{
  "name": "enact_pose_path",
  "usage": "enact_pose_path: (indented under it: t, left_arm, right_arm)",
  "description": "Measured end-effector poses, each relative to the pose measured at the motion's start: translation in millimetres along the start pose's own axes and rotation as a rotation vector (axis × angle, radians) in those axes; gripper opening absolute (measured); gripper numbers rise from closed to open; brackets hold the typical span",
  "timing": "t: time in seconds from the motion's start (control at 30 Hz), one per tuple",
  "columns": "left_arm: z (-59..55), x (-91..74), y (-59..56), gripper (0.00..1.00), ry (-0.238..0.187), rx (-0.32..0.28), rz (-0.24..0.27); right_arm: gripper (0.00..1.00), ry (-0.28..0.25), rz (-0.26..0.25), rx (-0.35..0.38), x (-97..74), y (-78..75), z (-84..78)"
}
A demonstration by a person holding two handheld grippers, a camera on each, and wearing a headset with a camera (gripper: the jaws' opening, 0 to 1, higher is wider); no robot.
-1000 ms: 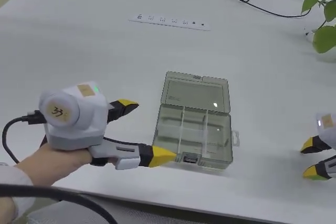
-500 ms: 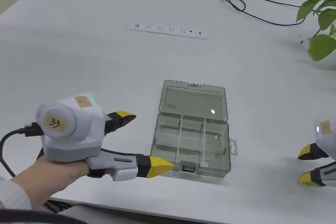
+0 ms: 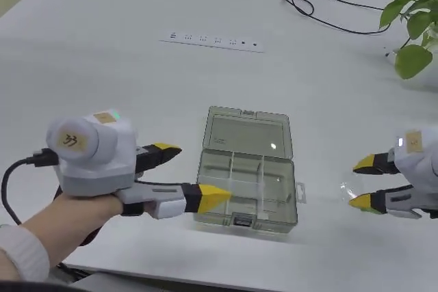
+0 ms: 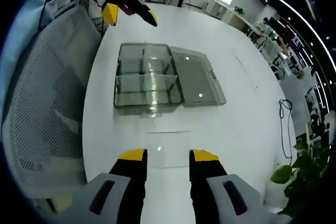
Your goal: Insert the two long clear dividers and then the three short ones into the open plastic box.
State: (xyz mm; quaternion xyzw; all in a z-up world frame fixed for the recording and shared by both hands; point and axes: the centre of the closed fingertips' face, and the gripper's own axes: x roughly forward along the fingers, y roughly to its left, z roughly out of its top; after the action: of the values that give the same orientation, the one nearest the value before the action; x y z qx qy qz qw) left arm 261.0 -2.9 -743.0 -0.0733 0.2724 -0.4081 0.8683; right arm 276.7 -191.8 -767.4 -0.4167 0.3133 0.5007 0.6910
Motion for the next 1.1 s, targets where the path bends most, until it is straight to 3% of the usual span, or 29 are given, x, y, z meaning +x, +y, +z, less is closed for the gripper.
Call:
enact_pose_path:
  t: [0.17,0.47,0.6,0.8,1.1]
  left_arm:
    - [-4.3,11.7,-8.3,0.76,0.061,-0.024,-0.033]
    - [8.2,32.6,-30.2,0.63,0.08,-0.204,-0.134]
    - [16.9,43.2,-40.6,0.5,0.072,-0.305,-0.18]
    - [20.3,55.4,-43.0,0.37,0.06,-0.405,-0.177]
    - [21.3,63.9,-43.7,0.2,0.023,-0.494,-0.156]
  right_arm:
    - [0.32,-0.039,-0.043,-0.061,-2.6,-6.0,28.0]
    - [0.32,-0.093,-0.096,-0.174,2.5,-6.3,67.9]
    - [0.32,-0.111,-0.109,-0.237,6.9,-4.4,82.5]
    - [0.32,-0.098,-0.141,-0.327,12.2,-2.4,94.3]
    - [0.32,-0.099,-0.158,-0.348,20.7,1.2,110.6]
